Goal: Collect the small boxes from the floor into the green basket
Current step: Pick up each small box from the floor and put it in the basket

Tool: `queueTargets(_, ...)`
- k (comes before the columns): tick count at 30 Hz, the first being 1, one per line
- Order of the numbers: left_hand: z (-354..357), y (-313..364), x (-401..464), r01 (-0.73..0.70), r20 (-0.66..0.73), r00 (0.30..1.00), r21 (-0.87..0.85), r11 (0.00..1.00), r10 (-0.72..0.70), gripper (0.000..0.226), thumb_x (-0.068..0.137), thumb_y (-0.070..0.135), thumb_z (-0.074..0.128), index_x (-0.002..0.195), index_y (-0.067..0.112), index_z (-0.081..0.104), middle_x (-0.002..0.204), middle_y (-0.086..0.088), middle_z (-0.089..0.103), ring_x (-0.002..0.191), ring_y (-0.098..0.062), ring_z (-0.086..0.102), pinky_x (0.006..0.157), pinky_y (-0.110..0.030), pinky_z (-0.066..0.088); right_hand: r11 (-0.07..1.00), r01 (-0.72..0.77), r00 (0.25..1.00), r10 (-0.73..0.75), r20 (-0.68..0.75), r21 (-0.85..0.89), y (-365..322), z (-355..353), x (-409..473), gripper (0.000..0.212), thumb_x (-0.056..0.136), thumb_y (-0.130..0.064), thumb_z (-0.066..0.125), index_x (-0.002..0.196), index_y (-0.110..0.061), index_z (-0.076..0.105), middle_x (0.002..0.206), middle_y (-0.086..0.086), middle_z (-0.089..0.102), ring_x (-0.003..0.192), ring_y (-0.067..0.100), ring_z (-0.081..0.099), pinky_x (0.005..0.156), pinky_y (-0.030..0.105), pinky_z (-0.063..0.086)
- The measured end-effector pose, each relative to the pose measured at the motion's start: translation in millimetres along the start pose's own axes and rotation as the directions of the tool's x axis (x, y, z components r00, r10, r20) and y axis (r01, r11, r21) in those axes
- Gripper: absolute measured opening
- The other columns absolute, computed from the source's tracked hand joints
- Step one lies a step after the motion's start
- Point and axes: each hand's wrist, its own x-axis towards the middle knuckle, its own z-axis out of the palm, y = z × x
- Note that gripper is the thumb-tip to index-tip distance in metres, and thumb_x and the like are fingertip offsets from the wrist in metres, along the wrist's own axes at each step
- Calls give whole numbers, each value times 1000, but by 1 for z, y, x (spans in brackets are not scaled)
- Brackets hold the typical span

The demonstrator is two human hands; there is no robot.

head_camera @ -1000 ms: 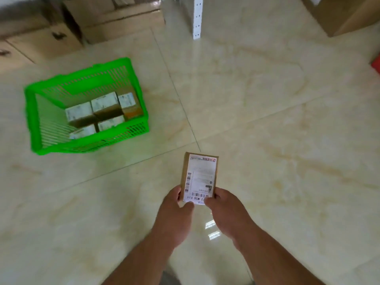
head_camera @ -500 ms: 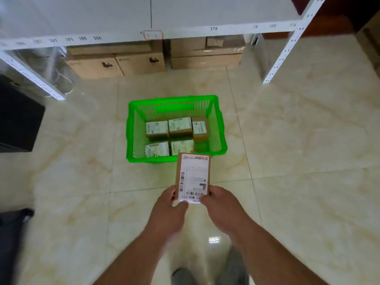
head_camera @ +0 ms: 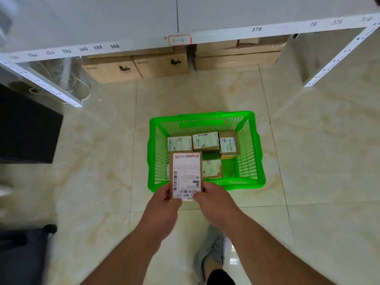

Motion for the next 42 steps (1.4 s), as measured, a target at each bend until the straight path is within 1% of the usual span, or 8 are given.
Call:
queueTargets(13, -19, 0, 144, 151, 21, 987, 162, 975, -156, 45, 97, 9, 55, 140, 21, 58, 140, 3, 65, 109, -12, 58, 72, -14, 38, 992, -121, 991, 122, 53, -32, -19, 32, 137, 45, 88, -28, 52, 131, -28, 65, 129, -8, 70, 85, 14, 65, 61, 22, 44)
queueTargets(16, -15, -14, 168, 174, 53, 981, 175, 969, -185, 42, 99, 9, 53, 139, 21, 57, 142, 1, 63, 118, -18, 58, 88, -24, 39, 989, -145, 988, 146, 49, -30, -5, 45, 162, 49, 86, -31, 51, 132, -27, 64, 132, -7, 69, 90, 15, 70, 65, 25, 49)
queueTargets(22, -4, -45, 217, 139, 70, 986, 189, 972, -154, 33, 92, 8, 55, 115, 26, 71, 124, 6, 71, 101, -15, 64, 65, -20, 43, 981, -178, 984, 179, 4, -84, 25, 72, 203, 44, 86, -32, 51, 126, -27, 69, 129, -1, 71, 94, 21, 69, 74, 30, 55)
queueTargets(26, -1, -59, 237, 151, 80, 983, 181, 972, -167, 44, 92, 10, 51, 128, 28, 69, 135, 4, 69, 90, -7, 60, 58, -14, 37, 966, -193, 981, 192, -20, -174, 28, 79, 222, 37, 90, -28, 51, 119, -15, 71, 121, 13, 72, 97, 30, 68, 87, 40, 58)
queueTargets(30, 2, -59, 242, 117, 51, 990, 252, 961, -134, 44, 99, 12, 48, 136, 28, 65, 141, 0, 65, 77, -4, 55, 52, -13, 36, 950, -199, 977, 210, 22, -241, 25, 83, 231, 34, 95, -24, 47, 115, -6, 69, 119, 19, 70, 102, 35, 67, 87, 38, 56)
queueTargets(35, 0, -54, 232, 122, 55, 988, 300, 946, -145, 38, 99, 15, 46, 131, 20, 65, 131, -7, 69, 101, -23, 65, 71, -29, 54, 957, -247, 969, 239, -68, -151, 13, 74, 220, 24, 88, -30, 54, 100, -10, 61, 87, 1, 61, 79, 25, 62, 66, 29, 46)
queueTargets(38, -5, -41, 215, 152, 61, 984, 230, 961, -170, 41, 99, 18, 49, 139, 17, 56, 137, -2, 64, 98, -17, 59, 57, -16, 39, 961, -269, 953, 257, -160, -58, 1, 57, 197, 17, 86, -27, 54, 87, -12, 61, 78, 2, 58, 74, 22, 56, 65, 29, 43)
queueTargets(42, -3, -18, 193, 140, 96, 981, 270, 953, -171, 45, 100, 19, 51, 145, 13, 48, 138, 1, 57, 94, -14, 55, 60, -19, 38, 964, -266, 947, 266, -178, 30, 0, 33, 152, 32, 93, -22, 53, 119, -6, 63, 114, 11, 68, 104, 21, 62, 94, 34, 45)
